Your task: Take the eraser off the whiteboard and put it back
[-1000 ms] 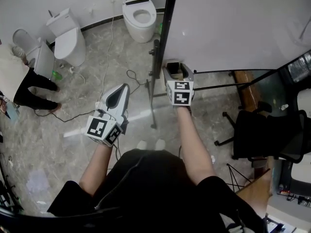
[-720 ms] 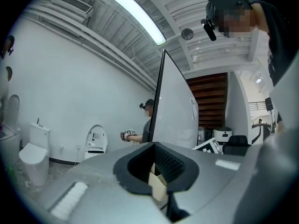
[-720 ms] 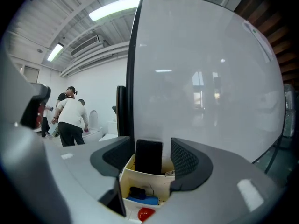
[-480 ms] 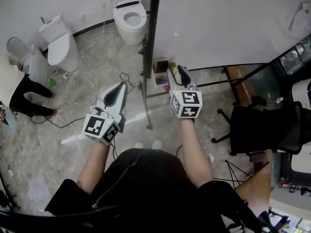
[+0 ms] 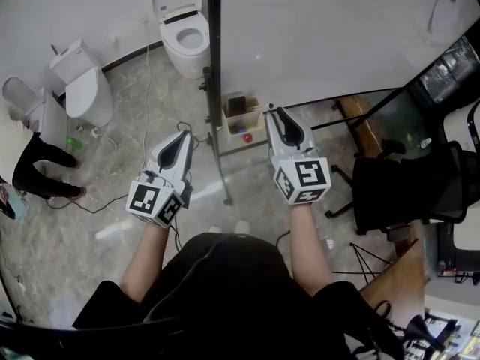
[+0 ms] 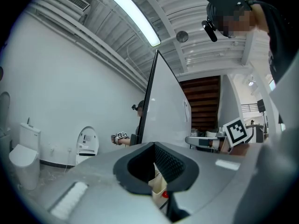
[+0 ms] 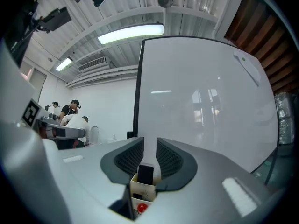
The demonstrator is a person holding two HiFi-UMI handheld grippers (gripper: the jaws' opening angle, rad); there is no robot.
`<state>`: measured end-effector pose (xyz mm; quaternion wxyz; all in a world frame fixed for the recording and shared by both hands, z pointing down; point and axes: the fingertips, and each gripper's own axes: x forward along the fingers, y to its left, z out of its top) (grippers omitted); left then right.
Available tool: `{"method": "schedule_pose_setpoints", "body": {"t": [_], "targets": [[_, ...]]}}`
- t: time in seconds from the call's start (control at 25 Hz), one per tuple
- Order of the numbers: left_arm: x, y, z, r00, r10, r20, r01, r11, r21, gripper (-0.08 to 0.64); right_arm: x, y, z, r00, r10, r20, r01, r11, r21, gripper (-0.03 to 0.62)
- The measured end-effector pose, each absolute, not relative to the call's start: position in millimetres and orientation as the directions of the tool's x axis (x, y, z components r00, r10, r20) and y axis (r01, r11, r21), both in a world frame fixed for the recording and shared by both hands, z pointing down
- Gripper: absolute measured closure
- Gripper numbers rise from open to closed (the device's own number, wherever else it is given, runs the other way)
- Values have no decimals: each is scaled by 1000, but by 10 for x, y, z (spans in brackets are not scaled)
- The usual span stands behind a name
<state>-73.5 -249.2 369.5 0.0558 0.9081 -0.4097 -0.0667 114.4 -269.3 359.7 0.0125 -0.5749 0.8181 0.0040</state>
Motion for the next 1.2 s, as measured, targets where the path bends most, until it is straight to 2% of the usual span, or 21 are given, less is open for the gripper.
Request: {"method": "schedule_pose_setpoints", "body": {"t": [0.24,0.52,0.6,1.2], "targets": [[-785,-2490,3678,633,-773,-51,-759,-632,154,555,1212,-2443,3502,-340,-940,-39,-940,341,-12,532],[-779,-2415,3651,658,-749,-83,-735,-662,146,555,1229,-2133,3335,-360,-931,-63,-933,361,-7,554],[-782,-2408,3673,666,-742,-75,-732,-669,127,555,1231,-2059,3300,-364,-929,-71,-931,366,-13,582],[-730,-2347,3687,687,-722,-79,-711,-691,135,555,1284,-1878,3245,-358,-930,-88,-932,362,-31,583]]}}
